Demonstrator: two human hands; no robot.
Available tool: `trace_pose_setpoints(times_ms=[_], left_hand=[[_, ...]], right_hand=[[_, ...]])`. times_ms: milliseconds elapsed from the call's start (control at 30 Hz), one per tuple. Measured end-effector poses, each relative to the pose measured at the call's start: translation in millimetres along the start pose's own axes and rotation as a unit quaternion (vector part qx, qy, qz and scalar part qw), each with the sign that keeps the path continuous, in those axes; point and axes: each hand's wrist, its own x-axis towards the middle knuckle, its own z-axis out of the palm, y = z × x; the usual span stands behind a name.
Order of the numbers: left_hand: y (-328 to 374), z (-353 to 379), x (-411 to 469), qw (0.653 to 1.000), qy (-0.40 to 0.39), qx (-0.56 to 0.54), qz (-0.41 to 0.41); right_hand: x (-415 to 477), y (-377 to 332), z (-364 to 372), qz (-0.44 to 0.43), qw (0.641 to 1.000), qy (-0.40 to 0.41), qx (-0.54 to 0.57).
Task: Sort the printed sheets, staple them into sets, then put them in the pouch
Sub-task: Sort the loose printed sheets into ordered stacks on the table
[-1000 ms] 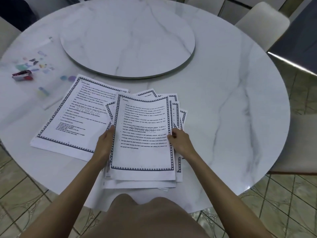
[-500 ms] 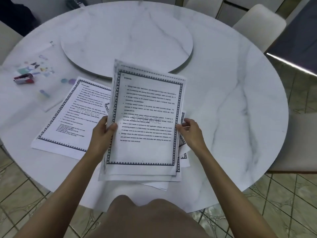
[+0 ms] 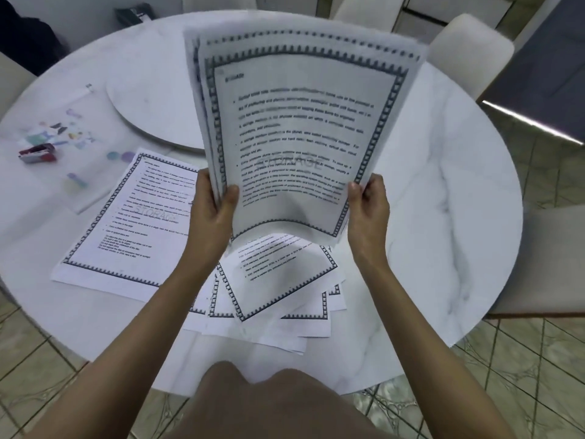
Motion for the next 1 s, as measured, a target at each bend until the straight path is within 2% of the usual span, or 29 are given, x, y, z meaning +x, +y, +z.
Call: trace_pose_setpoints(times_ms=[267,500,700,867,1000], left_hand=[[-41,9,-28,0.995,0.024,0.022,-0.092],[-32,8,-22,0.994,0.04,0.029,-0.095],[-48,4,-33,0.988,0.02,0.055,-0.142],[-40,11,-35,0.987,0.035,0.065,-0.146],[-47,10,-38,0.981,0.024,0.103,-0.163]], right_hand=[[-35,36,5,0.097,0.994,-0.046,-0.011],[-28,27,5,0.07,0.997,-0.019,0.012],[-40,45,8,0.111,0.993,-0.027,0.014],[-38,44,8,0.091,0.995,-0.022,0.013],[-41,53,3,0.112,0.993,-0.017,0.013]])
